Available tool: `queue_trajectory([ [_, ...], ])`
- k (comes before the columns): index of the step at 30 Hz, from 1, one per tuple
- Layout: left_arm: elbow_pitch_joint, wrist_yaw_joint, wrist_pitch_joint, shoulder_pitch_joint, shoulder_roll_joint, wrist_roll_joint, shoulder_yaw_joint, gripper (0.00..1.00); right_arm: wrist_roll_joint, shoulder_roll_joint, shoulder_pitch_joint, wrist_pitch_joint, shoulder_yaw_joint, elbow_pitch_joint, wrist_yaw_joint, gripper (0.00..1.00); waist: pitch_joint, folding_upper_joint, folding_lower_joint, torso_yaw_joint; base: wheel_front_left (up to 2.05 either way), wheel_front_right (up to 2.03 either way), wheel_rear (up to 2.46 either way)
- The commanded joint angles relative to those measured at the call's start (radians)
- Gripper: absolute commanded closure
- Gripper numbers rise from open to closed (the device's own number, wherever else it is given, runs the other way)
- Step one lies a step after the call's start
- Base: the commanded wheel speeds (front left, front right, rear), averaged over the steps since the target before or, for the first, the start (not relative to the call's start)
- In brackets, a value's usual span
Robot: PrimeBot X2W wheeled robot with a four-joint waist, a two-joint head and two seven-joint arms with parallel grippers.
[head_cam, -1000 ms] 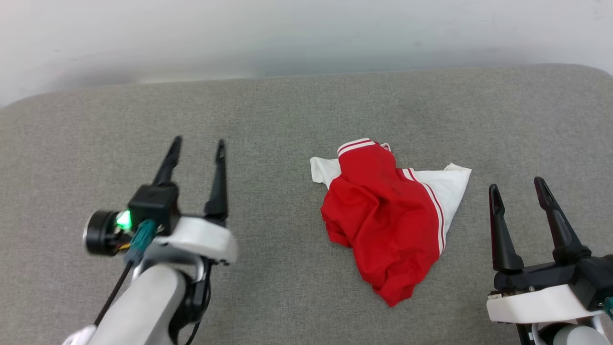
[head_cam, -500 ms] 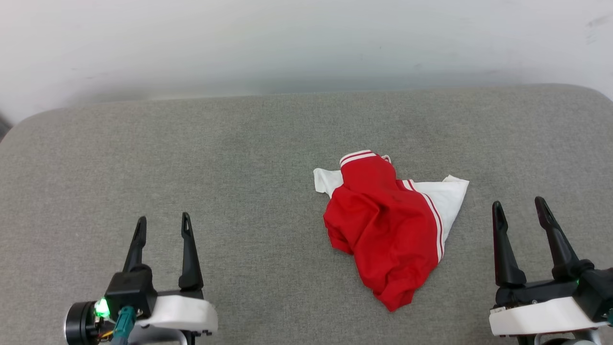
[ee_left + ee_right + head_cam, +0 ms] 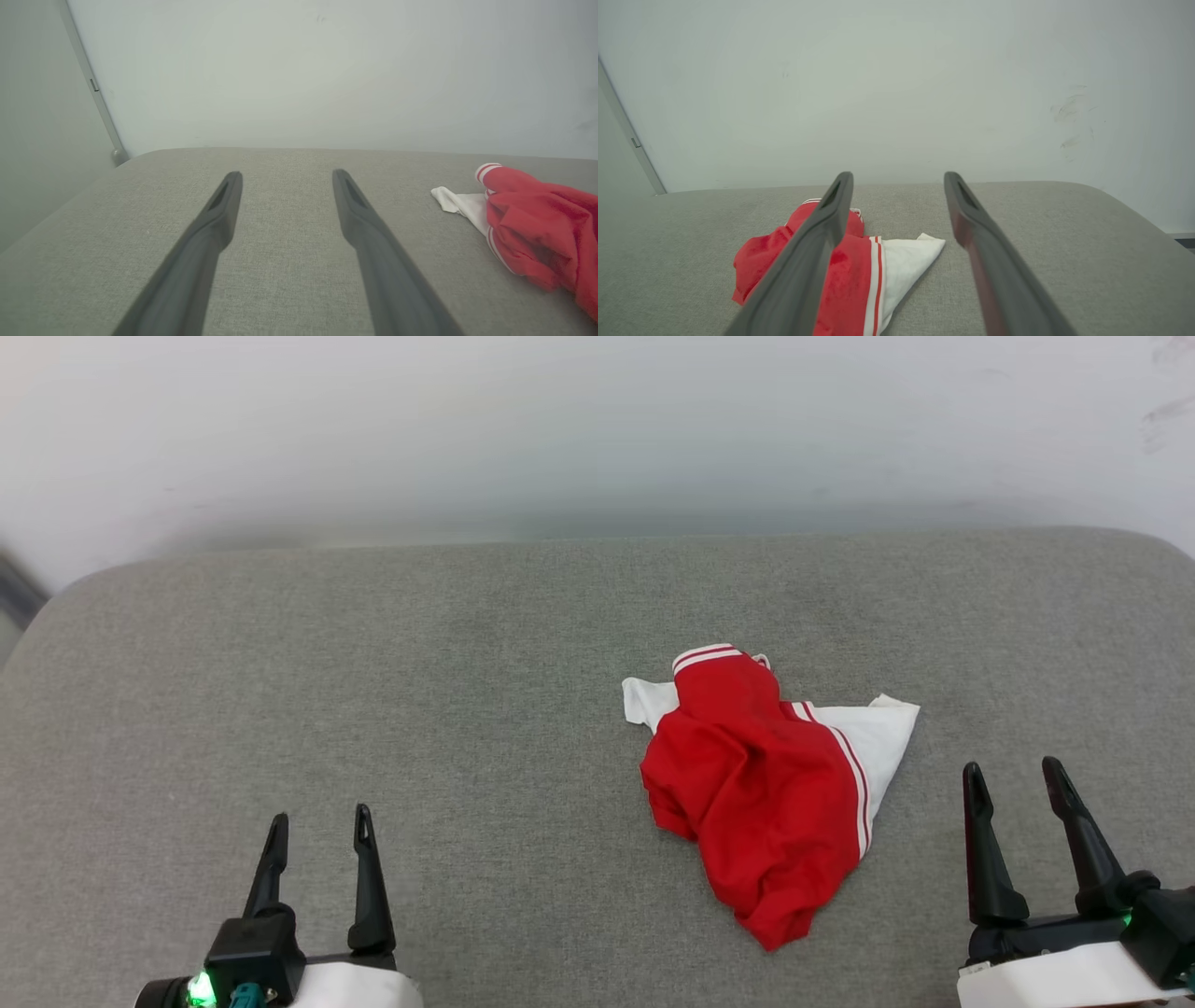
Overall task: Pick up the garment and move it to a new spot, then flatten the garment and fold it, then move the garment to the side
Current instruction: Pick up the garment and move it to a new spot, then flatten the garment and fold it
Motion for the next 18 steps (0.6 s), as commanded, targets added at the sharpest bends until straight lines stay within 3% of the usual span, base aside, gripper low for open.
queue_trajectory([
  [1,0.005,-0.015,-0.003,0.010,-0.010,0.011,0.009,0.00,0.003,0.002,0.015,-0.002,0.003,0.001,-0.001,0.00,-0.001,0.0000,0.0000,0.003,0.00,0.00,0.00],
  [18,0.018,-0.093,-0.003,0.016,-0.047,0.044,0.065,0.00,0.013,0.002,0.021,-0.002,0.009,0.011,-0.001,0.00,-0.005,0.0000,0.0000,0.003,0.00,0.00,0.00],
])
